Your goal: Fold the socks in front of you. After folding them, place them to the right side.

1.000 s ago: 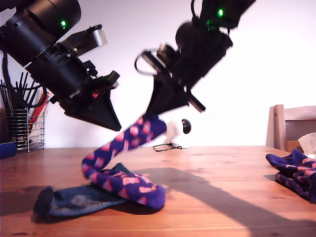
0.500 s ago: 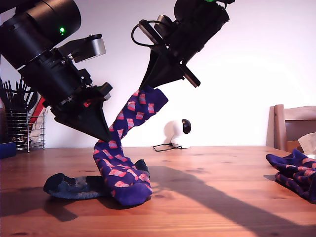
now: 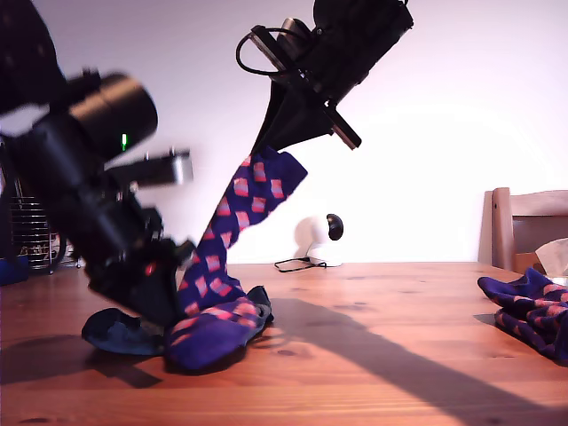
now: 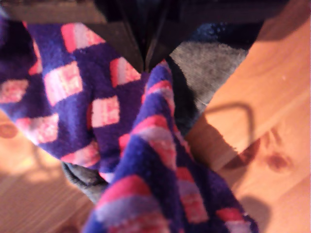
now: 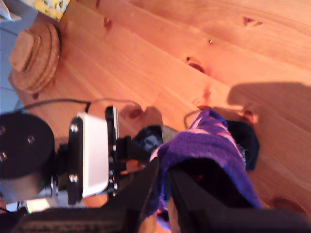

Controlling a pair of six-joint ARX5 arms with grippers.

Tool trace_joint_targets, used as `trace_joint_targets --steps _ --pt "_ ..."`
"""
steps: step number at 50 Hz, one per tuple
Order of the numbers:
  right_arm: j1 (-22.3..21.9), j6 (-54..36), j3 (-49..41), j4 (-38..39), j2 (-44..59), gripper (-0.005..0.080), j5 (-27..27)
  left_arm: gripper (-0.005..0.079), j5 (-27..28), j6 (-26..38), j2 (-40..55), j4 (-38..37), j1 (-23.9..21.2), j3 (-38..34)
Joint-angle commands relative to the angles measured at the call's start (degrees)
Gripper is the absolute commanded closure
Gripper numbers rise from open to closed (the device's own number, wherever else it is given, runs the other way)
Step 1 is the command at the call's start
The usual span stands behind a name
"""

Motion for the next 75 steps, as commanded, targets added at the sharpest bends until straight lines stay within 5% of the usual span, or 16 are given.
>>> trace_joint_targets --steps 1,22,50,75 --pt "-0.28 -0.37 0.66 -0.09 1.11 0.0765 0.0 0.0764 -0.11 0.46 1.75 0.26 0.61 -0.39" --pt "-2.91 -0.83 0.66 -0.17 0.96 0.0765 0.02 0.0764 5.55 0.59 -4.28 1.01 1.68 -0.39" --pt "-3.21 -1.88 0.66 -0.02 0.96 0.0765 0.52 0.0764 1.51 0.2 -3.1 2.58 6.71 -0.39" --pt "-3.61 -1.9 0.66 0.0 0.96 0.0765 1.03 0.0764 9.16 -0.22 1.05 2.82 7.52 -0.39"
